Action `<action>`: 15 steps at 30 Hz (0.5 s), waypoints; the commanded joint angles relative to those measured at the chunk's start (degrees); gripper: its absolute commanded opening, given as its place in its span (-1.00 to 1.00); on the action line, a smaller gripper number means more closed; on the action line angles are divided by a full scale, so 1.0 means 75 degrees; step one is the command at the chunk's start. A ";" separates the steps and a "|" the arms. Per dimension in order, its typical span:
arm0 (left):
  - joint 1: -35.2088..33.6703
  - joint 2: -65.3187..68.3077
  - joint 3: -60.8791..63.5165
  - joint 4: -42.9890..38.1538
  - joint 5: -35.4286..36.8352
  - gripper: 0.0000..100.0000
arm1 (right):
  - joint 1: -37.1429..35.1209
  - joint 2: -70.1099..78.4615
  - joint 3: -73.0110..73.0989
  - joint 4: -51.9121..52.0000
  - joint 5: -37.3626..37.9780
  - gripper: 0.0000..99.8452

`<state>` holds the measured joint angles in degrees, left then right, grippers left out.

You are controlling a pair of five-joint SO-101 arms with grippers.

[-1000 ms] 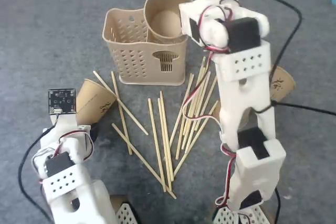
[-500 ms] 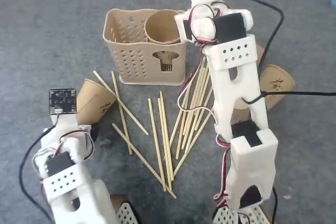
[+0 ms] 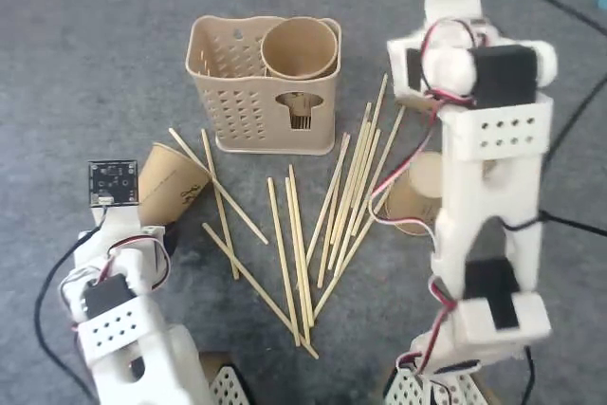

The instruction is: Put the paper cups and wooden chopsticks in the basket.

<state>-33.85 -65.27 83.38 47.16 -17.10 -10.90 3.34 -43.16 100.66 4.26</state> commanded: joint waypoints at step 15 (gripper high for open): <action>0.0082 -0.0129 -0.0029 -0.0152 -0.0070 -0.39 | 0.2045 -0.2327 0.7689 -0.2878 0.0645 -0.96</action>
<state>-33.85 -65.27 83.38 47.16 -17.10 4.04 -10.73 7.91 84.31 6.64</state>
